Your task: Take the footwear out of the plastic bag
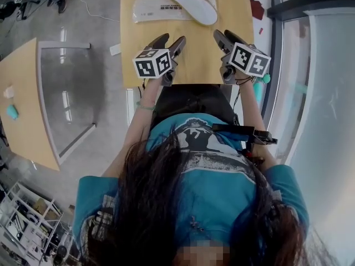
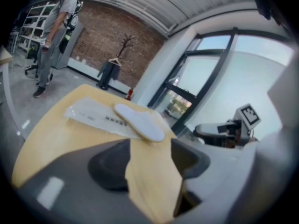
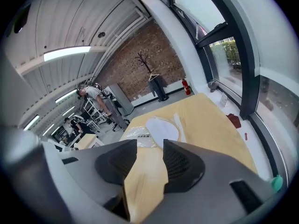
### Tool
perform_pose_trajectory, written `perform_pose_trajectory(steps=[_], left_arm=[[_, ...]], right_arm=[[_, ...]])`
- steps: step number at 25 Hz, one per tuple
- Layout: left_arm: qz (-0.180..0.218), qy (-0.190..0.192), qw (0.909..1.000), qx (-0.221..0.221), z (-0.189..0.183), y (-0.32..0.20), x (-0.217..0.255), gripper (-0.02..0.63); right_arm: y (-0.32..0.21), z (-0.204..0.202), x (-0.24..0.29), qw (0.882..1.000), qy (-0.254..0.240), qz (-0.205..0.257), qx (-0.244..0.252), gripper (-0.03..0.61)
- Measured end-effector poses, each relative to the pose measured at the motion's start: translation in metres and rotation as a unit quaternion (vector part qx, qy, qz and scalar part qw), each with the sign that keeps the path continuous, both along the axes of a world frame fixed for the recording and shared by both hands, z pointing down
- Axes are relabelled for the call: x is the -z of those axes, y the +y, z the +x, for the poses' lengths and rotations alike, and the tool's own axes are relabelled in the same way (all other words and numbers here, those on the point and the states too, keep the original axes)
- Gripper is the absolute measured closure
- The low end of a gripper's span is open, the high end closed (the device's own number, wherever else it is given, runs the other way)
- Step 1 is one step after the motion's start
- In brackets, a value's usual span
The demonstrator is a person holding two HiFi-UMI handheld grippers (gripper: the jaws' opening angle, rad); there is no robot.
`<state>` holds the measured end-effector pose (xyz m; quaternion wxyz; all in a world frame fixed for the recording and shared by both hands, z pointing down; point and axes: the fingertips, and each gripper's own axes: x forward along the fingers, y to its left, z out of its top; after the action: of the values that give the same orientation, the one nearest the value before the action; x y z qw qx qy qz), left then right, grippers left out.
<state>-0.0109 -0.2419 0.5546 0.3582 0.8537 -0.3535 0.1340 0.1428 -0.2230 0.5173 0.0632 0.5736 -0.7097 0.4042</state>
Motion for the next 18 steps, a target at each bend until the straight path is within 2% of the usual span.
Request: perform_pose_trajectory(steps=[4, 7, 11, 14, 18], left_arm=[[0.036, -0.015, 0.9992, -0.001, 0.001, 0.009, 0.008, 0.450], [0.059, -0.023, 0.9980, -0.002, 0.003, 0.024, 0.021, 0.511], [0.082, -0.027, 0.9963, 0.008, 0.008, 0.053, 0.039, 0.593], [0.091, -0.028, 0.9953, 0.017, 0.012, 0.083, 0.050, 0.612], [0.092, -0.007, 0.9951, 0.036, 0.014, 0.135, 0.059, 0.612]], right_arm=[[0.019, -0.013, -0.004, 1.000, 0.002, 0.003, 0.019, 0.464], [0.040, -0.019, -0.001, 1.000, -0.005, 0.001, 0.025, 0.508], [0.079, -0.023, 0.009, 0.999, -0.010, 0.005, 0.047, 0.535], [0.118, -0.018, 0.015, 0.998, -0.002, 0.009, 0.061, 0.535], [0.174, -0.003, 0.015, 0.999, -0.008, 0.015, 0.049, 0.535]])
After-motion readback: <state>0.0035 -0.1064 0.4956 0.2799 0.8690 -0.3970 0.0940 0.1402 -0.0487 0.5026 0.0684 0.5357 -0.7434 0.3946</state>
